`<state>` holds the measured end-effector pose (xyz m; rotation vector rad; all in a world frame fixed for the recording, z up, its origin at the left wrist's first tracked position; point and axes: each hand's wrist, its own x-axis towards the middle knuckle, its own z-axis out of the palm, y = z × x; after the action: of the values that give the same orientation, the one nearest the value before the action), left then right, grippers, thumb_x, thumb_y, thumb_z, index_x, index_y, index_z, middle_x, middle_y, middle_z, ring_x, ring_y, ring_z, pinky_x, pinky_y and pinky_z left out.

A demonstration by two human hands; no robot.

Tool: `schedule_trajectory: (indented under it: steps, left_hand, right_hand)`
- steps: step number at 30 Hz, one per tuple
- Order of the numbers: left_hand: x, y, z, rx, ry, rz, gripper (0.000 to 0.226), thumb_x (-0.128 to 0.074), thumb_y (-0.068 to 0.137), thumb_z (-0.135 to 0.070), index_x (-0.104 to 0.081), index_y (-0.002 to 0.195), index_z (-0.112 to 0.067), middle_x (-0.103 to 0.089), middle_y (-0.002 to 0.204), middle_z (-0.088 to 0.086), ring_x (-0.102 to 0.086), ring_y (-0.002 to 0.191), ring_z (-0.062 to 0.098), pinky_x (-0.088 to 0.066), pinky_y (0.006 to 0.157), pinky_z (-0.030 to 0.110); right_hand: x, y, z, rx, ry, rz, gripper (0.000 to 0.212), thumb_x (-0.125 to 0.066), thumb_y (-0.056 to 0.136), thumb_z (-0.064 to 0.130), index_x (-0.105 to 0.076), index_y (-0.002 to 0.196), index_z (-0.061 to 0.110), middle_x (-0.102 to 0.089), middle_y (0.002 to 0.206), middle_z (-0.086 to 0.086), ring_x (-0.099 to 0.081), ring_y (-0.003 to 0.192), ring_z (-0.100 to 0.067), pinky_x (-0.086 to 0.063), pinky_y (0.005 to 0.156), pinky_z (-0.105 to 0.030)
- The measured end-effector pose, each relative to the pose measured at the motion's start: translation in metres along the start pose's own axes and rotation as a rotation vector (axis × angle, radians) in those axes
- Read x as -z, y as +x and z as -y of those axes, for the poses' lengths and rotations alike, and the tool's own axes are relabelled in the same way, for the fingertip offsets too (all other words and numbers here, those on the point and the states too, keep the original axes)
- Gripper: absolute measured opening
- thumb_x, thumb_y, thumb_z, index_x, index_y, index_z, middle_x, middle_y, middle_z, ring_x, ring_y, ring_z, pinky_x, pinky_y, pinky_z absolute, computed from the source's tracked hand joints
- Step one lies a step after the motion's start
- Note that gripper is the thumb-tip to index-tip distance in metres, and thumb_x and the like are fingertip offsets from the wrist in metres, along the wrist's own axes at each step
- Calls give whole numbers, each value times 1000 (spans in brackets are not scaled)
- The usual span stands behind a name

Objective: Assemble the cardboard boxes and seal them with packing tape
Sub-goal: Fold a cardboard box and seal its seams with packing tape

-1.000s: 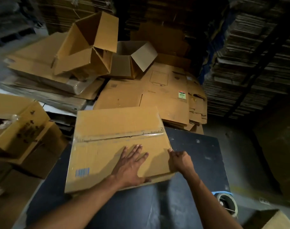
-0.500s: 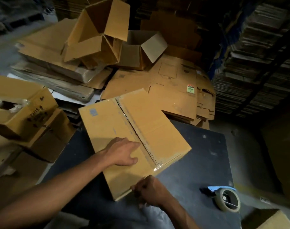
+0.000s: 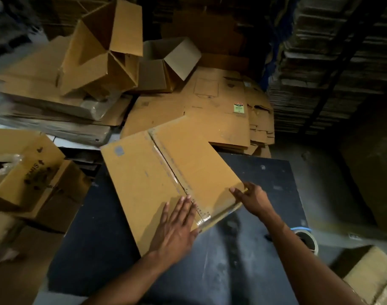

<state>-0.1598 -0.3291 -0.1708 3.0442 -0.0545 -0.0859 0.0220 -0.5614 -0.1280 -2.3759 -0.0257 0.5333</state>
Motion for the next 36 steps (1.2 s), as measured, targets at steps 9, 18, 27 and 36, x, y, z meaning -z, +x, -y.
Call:
schedule_trajectory:
  steps: [9,18,27,36]
  left_hand:
    - [28,58,-28,-184,69,141,94,-34,100,-69,14,163,-20,27,168,9,25,156,24,13,127,51]
    - [16,108,-98,-117,62,137,80,-22,105,-64,2,166,-17,14,172,11,15,159,25,6,128,53]
    - [5,98,-115,-46,61,88,76,1,103,-60,-3,165,-16,8,171,10,9,159,25,5,129,47]
    - [-2,87,-136,-44,-83,-13,77,-12,101,-63,-18,164,-18,-8,170,5,-5,159,19,4,128,43]
  right_hand:
    - [-6,-47,-46,-3,38,-215,53,-54,93,71,-59,84,19,-64,79,-7,-58,79,-31,-42,67,-37]
    - [79,-3,-166,-110,-539,72,58,-59,95,35,-47,150,23,-62,140,-14,-58,128,-35,-48,100,-45]
    - [80,5,-206,32,-803,248,53,-60,85,23,-62,137,33,-69,131,-3,-64,120,-28,-55,92,-36]
    - [56,-47,-232,58,-653,166,27,-64,94,45,-62,109,23,-70,105,-5,-69,97,-30,-53,77,-38]
